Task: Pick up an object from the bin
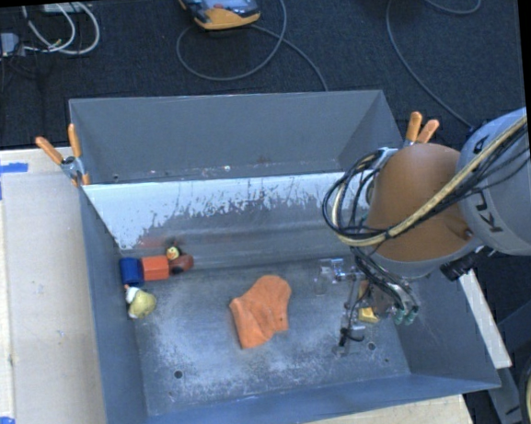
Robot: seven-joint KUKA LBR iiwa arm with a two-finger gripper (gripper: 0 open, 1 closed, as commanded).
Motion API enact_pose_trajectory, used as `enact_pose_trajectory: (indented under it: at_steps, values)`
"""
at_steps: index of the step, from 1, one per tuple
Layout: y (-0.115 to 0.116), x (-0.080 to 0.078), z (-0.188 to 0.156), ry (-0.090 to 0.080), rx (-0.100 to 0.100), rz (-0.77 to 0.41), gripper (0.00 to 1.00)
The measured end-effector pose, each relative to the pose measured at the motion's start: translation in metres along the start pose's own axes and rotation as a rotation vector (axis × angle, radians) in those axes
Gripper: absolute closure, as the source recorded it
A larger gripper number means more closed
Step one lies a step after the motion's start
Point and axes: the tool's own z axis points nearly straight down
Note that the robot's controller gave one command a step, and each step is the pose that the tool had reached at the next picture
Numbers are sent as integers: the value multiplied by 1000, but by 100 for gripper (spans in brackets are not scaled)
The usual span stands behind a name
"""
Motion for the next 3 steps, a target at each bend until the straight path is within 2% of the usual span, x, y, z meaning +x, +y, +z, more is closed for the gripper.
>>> enact_pose_trajectory:
  at_steps: [1, 2, 3]
  values:
    - [0, -2, -4, -8, 0, 0, 0]
    - [23, -29, 17, -10, 1, -55, 0]
    - [45, -76, 33, -7, -1, -34, 0]
